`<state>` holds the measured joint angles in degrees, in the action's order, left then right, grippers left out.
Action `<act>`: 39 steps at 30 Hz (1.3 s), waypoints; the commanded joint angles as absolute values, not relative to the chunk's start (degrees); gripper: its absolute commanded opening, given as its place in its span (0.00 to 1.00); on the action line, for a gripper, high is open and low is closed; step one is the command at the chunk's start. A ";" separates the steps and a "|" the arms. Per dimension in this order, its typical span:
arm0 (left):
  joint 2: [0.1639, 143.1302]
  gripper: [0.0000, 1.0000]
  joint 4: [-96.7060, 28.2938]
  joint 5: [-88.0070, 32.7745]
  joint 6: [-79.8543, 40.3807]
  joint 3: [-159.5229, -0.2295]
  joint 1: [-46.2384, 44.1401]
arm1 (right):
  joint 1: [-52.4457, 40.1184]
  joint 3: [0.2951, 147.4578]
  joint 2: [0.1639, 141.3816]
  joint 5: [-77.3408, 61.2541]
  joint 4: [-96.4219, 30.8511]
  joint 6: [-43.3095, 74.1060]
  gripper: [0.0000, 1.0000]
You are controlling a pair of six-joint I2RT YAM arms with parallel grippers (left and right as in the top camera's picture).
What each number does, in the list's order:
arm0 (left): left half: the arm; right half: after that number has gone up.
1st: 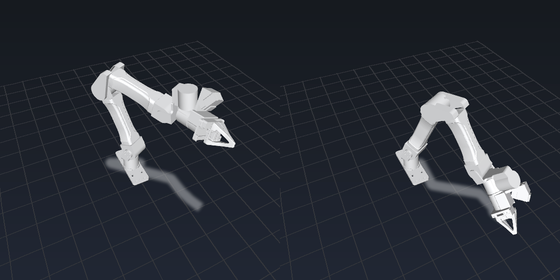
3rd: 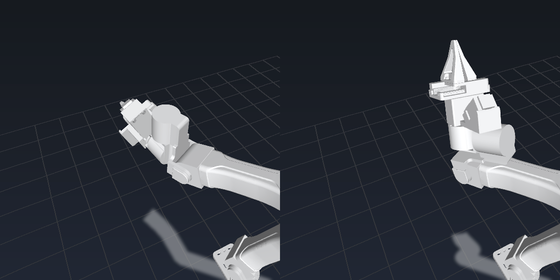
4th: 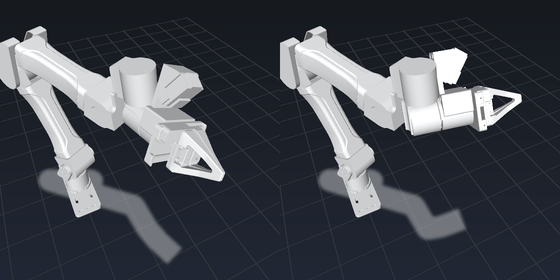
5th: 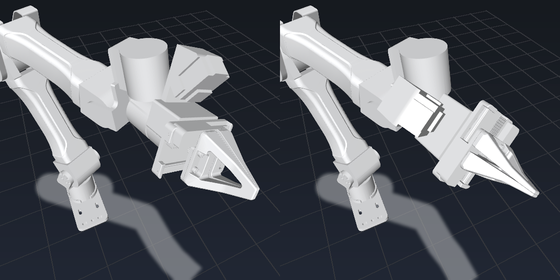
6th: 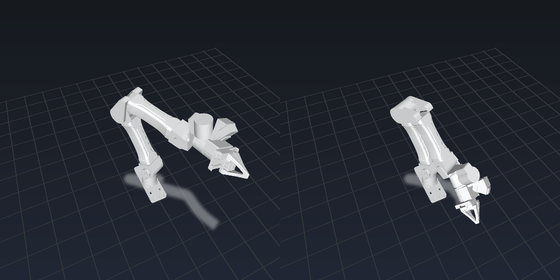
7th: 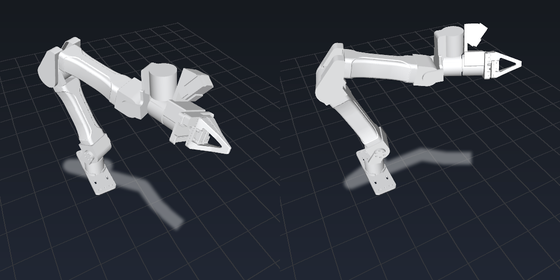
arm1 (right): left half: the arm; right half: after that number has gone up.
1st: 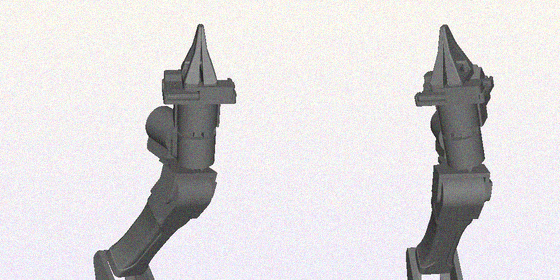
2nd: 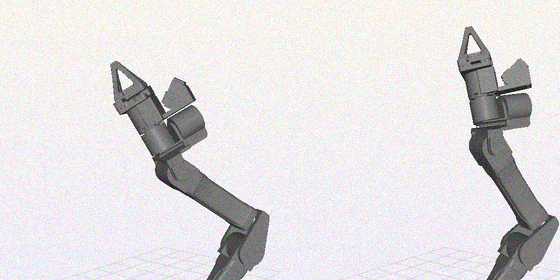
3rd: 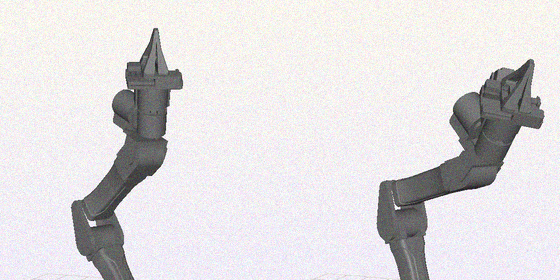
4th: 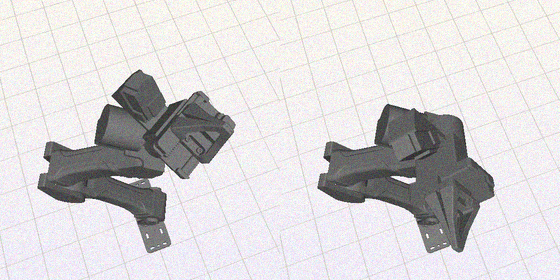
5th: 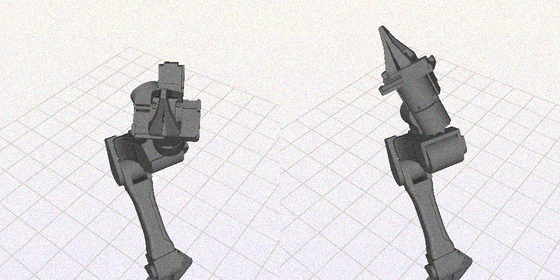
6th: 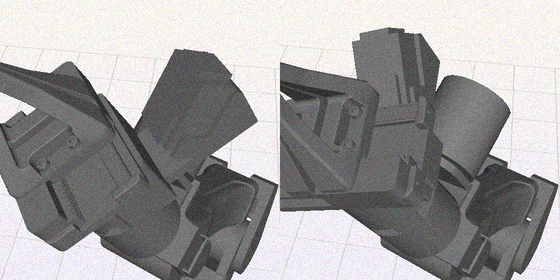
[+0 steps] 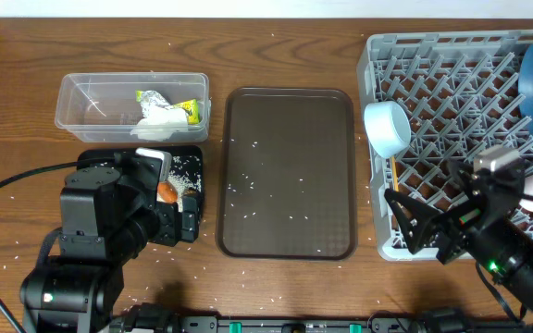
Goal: Sort waste into correct bins and load items into the dishwasher rack
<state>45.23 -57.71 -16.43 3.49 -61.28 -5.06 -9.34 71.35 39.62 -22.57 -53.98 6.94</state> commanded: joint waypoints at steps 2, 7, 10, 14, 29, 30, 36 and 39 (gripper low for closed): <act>45.23 0.98 -57.82 -16.91 4.49 -62.13 -5.28 | -9.82 71.57 38.94 -22.94 -53.98 8.16 0.99; 45.21 0.98 -57.82 -16.91 4.49 -62.13 -5.28 | -9.80 71.57 38.96 -22.17 -59.29 8.05 0.99; 45.23 0.98 -57.82 -16.91 4.49 -62.13 -5.28 | -9.78 71.57 38.92 -17.47 -61.12 8.08 0.99; 45.23 0.98 -57.82 -16.91 4.49 -62.13 -5.28 | -9.98 71.44 38.87 -12.19 -61.93 4.10 0.99; 45.23 0.98 -57.82 -16.91 4.47 -62.13 -5.28 | -7.90 29.87 17.80 -13.72 -26.89 -6.92 0.99; 45.23 0.97 -57.82 -16.91 4.49 -62.13 -5.28 | -7.90 26.04 15.81 -13.72 -24.38 -6.92 0.99; 45.23 0.98 -57.82 -16.91 4.49 -62.13 -5.28 | -7.90 10.74 7.16 -13.74 -10.41 -6.92 0.99; 45.23 0.98 -57.82 -16.91 4.49 -62.13 -5.28 | -7.90 4.95 2.37 -13.76 -5.54 -6.92 0.99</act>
